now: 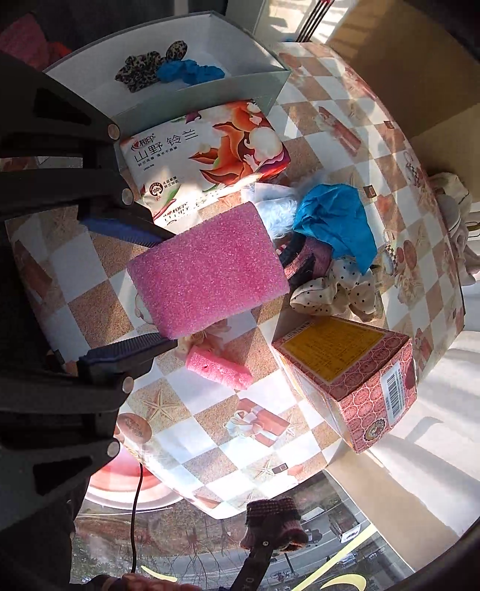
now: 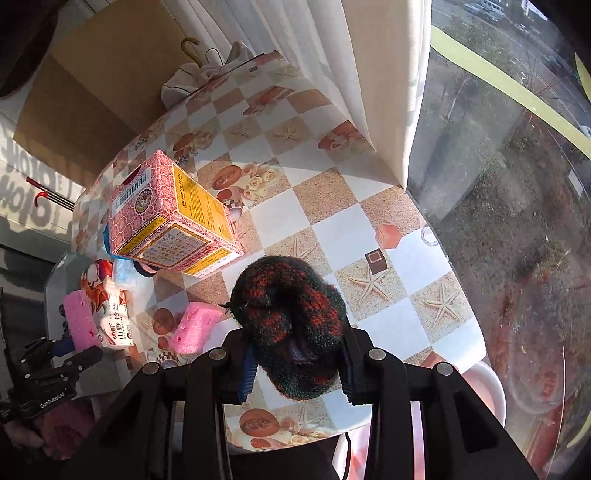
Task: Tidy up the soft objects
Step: 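Carry the pink sponge and knitted hat with both grippers over the white box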
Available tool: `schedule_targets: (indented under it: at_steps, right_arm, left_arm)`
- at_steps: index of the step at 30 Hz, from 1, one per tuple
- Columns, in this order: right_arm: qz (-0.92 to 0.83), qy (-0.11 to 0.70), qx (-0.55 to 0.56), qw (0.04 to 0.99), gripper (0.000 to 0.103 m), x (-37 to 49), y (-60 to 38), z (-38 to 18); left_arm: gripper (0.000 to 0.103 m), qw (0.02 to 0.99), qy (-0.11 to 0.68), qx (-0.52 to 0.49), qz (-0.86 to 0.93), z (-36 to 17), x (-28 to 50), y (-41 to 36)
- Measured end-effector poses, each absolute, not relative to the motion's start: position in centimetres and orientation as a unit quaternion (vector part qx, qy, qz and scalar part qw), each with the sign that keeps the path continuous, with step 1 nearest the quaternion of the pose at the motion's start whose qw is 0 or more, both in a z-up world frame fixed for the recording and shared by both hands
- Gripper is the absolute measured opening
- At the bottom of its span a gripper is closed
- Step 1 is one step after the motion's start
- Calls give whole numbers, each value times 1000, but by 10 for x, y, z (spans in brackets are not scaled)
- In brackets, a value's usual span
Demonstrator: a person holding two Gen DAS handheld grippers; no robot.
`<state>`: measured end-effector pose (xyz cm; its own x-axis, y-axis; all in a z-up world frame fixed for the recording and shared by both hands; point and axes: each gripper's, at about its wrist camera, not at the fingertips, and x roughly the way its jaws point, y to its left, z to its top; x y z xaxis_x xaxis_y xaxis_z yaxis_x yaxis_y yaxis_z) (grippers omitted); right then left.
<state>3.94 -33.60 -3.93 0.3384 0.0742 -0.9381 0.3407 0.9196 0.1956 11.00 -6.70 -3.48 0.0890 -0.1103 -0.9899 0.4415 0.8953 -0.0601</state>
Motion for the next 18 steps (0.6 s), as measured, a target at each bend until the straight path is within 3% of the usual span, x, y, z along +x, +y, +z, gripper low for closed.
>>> schedule_targets:
  at_steps: [18]
  right_arm:
    - [-72,542,152,824,37,118,-319,4]
  left_arm:
    - [51,754,623,116,-171,1,144,-65]
